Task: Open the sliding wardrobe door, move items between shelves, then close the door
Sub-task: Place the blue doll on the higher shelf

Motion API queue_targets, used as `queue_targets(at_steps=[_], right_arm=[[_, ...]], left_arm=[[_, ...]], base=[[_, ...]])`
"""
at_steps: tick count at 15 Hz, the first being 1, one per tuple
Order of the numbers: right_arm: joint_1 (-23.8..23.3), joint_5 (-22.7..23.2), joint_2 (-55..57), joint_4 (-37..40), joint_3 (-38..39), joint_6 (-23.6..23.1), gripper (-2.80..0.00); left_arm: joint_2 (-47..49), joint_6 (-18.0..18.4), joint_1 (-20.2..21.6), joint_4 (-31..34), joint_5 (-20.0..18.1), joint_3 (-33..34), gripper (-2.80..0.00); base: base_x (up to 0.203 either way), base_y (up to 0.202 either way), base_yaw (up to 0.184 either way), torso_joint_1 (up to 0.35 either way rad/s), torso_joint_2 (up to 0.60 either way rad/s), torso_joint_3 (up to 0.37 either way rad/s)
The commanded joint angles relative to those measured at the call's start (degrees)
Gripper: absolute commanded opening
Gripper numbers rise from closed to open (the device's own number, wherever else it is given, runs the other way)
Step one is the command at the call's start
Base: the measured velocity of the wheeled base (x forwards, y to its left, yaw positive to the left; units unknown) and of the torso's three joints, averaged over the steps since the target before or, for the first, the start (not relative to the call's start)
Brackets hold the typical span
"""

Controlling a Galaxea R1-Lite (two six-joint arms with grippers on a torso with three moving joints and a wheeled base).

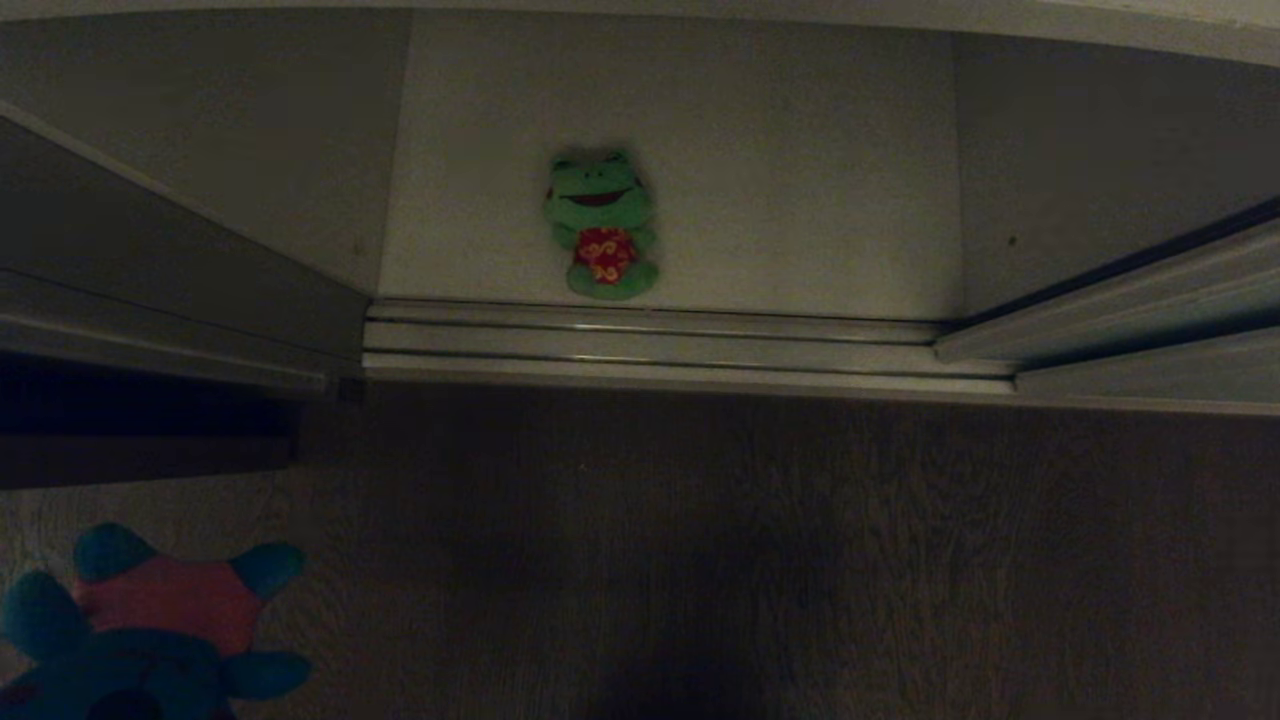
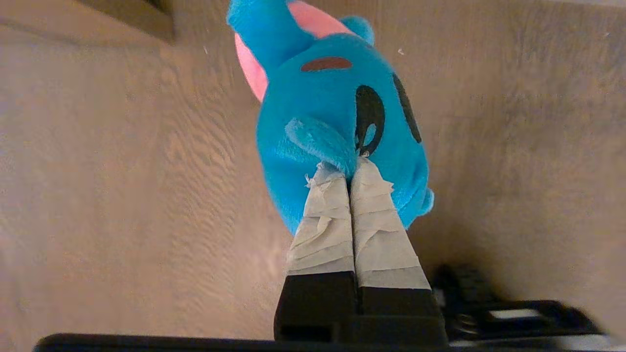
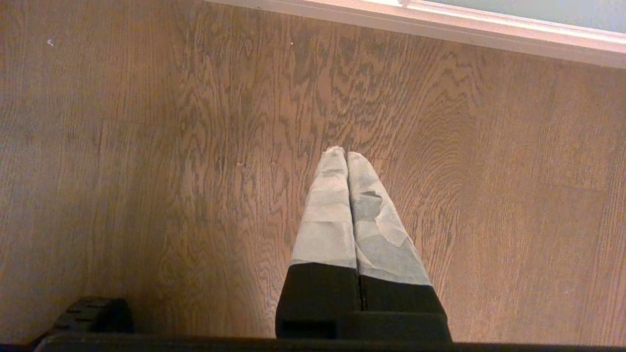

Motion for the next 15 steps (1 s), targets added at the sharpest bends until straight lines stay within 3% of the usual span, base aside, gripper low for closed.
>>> queue_targets(at_steps=[1,3,5,9,10,12,15], right_arm=[[0.0,0.0,-0.2,0.0,0.0,0.0,-2.80],[0.0,0.0,-0.1,0.0,0.0,0.0,-2.80],[0.0,0.0,-0.2,0.0,0.0,0.0,-2.80],[0.0,0.0,-0.2,0.0,0.0,0.0,-2.80],[0.0,0.0,-0.2,0.0,0.0,0.0,-2.80],[0.0,0.0,-0.2,0.0,0.0,0.0,-2.80],[0.0,0.0,-0.2,0.0,0.0,0.0,-2.80]], left_arm=[[-8.1,2.7,0.4,0.3,-0.2,3.4,-2.80],[-8.6,3.9,0.5,-0.7,0.6,7.1,-2.80],[-8.5,4.1,0.5,-5.6,3.0,11.6,-2.80],[-8.5,4.4,0.5,-29.3,5.3,26.5,-2.80],[-8.5,4.3,0.5,-30.3,5.4,27.1,-2.80],[-8.5,4.3,0.5,-24.6,5.5,26.7,-2.80],[-8.6,4.4,0.5,-25.1,5.2,26.7,-2.80]], base=[[0.000,0.000,0.000,0.000,0.00,0.000],[0.000,0.000,0.000,0.000,0.00,0.000],[0.000,0.000,0.000,0.000,0.00,0.000],[0.000,0.000,0.000,0.000,0.00,0.000],[0.000,0.000,0.000,0.000,0.00,0.000],[0.000,0.000,0.000,0.000,0.00,0.000],[0.000,0.000,0.000,0.000,0.00,0.000]])
